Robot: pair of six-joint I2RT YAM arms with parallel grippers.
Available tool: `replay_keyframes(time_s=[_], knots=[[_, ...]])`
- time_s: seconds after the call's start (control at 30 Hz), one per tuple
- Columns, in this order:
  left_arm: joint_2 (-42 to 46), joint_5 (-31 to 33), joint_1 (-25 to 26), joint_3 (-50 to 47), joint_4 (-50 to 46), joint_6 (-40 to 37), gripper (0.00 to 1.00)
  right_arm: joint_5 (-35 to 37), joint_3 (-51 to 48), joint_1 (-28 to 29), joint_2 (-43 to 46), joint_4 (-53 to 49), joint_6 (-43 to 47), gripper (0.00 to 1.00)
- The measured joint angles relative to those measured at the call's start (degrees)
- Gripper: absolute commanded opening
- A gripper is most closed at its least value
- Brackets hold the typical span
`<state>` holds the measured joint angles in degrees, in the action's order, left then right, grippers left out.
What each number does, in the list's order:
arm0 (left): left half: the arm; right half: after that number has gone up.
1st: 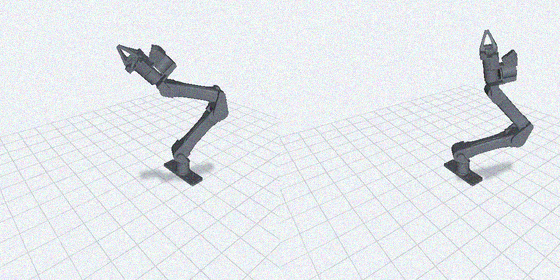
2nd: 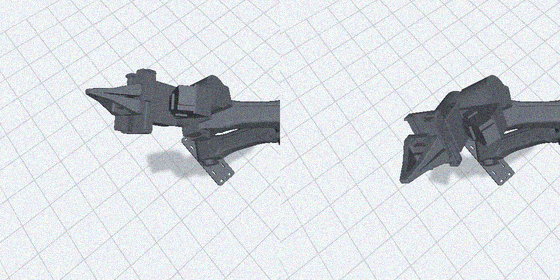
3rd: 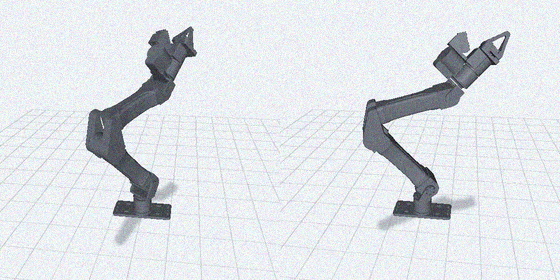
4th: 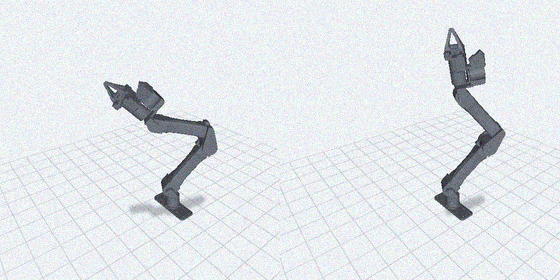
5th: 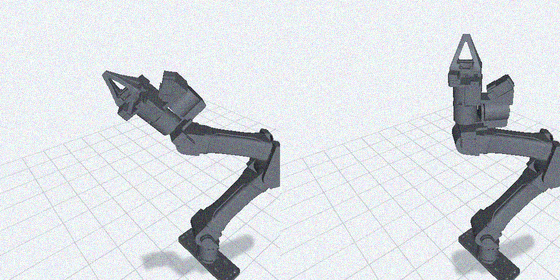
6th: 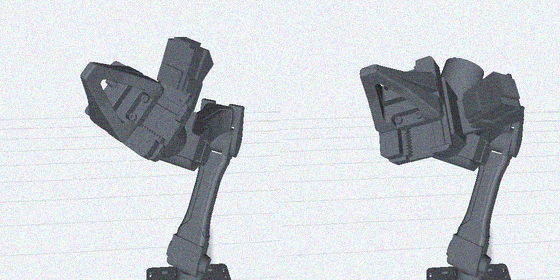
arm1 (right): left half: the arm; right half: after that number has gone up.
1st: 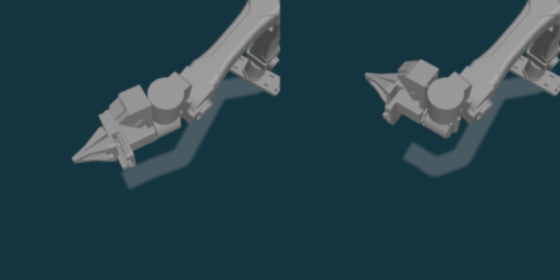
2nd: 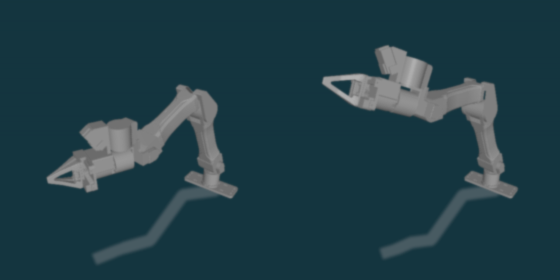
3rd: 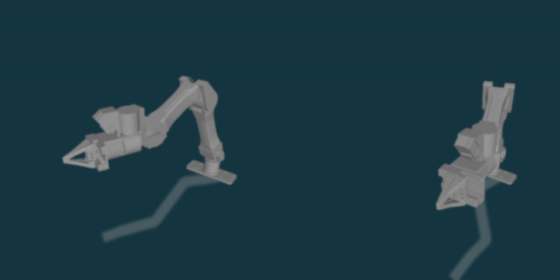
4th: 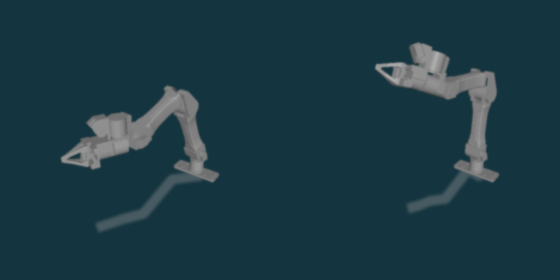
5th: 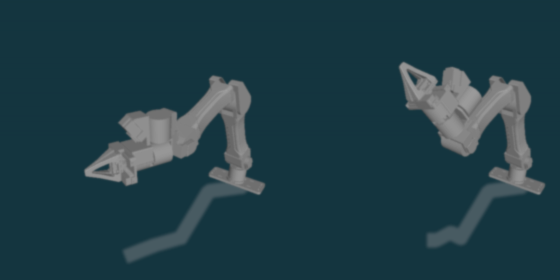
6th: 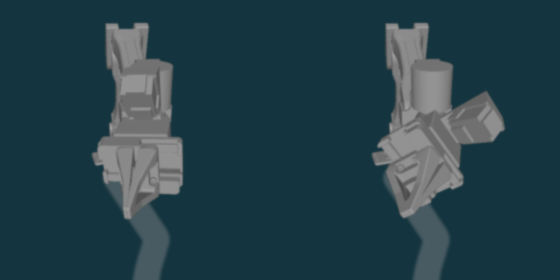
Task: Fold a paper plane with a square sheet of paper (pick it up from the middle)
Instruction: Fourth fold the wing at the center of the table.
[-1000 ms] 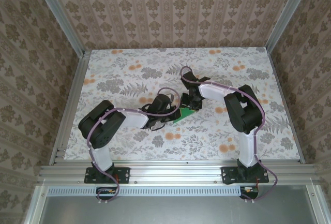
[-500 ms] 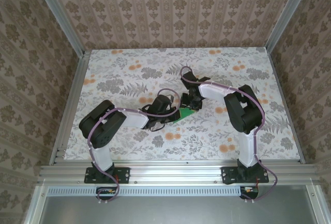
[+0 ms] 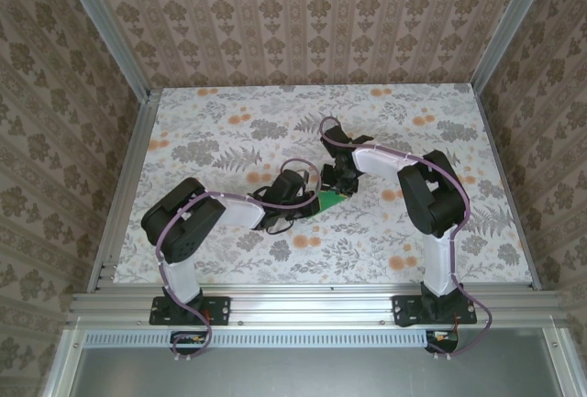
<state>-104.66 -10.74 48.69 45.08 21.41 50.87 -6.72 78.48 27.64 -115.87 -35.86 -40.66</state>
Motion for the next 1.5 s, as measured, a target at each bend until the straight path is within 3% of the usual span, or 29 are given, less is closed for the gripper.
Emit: replay_keyframes(time_s=[0.23,0.33,0.53,0.6,0.8,1.03,1.5], knots=[[-0.17,0.09,0.09,0.37,-0.48,0.0,0.01,-4.59,0.42,-2.03,1.27,-0.24,1.77,0.59],[-0.22,0.09,0.09,0.55,-0.76,0.0,0.0,-7.06,-2.14,-4.59,4.83,1.44,3.32,0.57],[-0.39,0.04,0.11,1.14,-1.53,0.0,0.0,-13.66,-9.07,-6.82,14.12,8.98,6.4,0.36],[-0.42,0.07,0.11,1.2,-1.7,0.0,0.0,-17.25,-11.1,-6.62,14.38,12.72,6.45,0.26],[-0.5,0.07,0.11,1.42,-1.97,0.0,0.0,-24.13,-15.78,-6.21,10.54,19.98,5.88,0.13],[-0.61,0.07,0.22,1.77,-2.36,0.0,0.0,-27.67,-16.94,-6.14,6.58,23.78,5.88,0.08],[-0.61,0.28,0.37,1.92,-2.82,0.0,0.0,-31.82,-15.61,-7.69,2.25,25.2,6.99,0.1]])
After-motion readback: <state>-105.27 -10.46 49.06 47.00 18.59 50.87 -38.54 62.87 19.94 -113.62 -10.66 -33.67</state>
